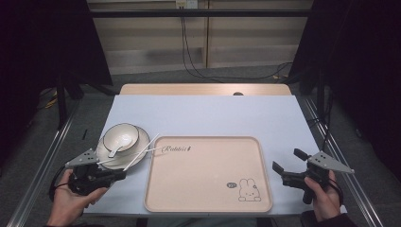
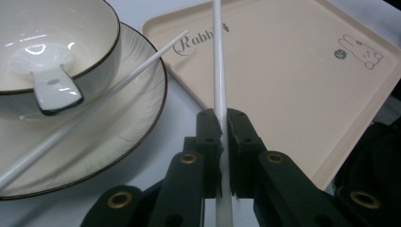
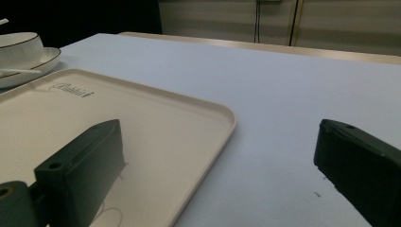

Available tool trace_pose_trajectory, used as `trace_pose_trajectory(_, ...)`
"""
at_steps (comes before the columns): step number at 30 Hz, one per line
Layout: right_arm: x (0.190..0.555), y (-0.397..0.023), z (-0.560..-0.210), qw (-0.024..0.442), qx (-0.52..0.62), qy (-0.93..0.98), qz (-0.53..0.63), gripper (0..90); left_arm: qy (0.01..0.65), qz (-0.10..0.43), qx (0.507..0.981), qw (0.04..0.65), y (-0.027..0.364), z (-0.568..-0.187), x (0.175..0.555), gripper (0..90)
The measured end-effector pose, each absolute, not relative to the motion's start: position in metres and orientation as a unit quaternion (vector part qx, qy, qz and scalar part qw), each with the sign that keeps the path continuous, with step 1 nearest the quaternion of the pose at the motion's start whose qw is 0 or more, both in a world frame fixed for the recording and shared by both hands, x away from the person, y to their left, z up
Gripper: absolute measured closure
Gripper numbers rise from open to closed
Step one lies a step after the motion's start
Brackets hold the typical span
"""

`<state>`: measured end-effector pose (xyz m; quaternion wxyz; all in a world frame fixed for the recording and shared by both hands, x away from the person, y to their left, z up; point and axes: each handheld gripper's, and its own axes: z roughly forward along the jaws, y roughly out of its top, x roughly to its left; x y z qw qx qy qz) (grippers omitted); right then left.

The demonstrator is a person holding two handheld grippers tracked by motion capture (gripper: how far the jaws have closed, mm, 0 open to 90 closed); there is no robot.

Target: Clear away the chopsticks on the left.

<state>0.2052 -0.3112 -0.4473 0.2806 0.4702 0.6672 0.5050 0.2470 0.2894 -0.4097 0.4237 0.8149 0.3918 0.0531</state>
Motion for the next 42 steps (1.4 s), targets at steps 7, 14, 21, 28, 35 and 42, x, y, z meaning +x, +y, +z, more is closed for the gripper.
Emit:
trace_pose_trajectory(7, 0.207, -0.31, -0.447, 0.281, 0.467, 0.669, 0.505, 1.9, 0.419, 0.059, 0.805, 0.416, 0.266, -0.408, 0.239, 84.9)
trace_pose_trajectory(14, 0.208, -0.309, -0.447, 0.28, 0.465, 0.672, 0.504, 1.9, 0.439, 0.062, 0.793, 0.417, 0.246, -0.414, 0.239, 85.0)
trace_pose_trajectory(21, 0.208, -0.309, -0.447, 0.281, 0.465, 0.671, 0.504, 1.9, 0.466, 0.058, 0.785, 0.404, 0.229, -0.422, 0.243, 85.0)
trace_pose_trajectory(28, 0.209, -0.308, -0.447, 0.281, 0.465, 0.672, 0.503, 2.0, 0.497, 0.055, 0.778, 0.382, 0.21, -0.431, 0.247, 85.0)
trace_pose_trajectory(35, 0.209, -0.308, -0.448, 0.281, 0.463, 0.675, 0.501, 2.0, 0.539, 0.056, 0.755, 0.369, 0.193, -0.435, 0.253, 84.9)
trace_pose_trajectory(42, 0.209, -0.308, -0.448, 0.28, 0.463, 0.676, 0.501, 2.1, 0.571, 0.057, 0.739, 0.352, 0.18, -0.441, 0.257, 85.0)
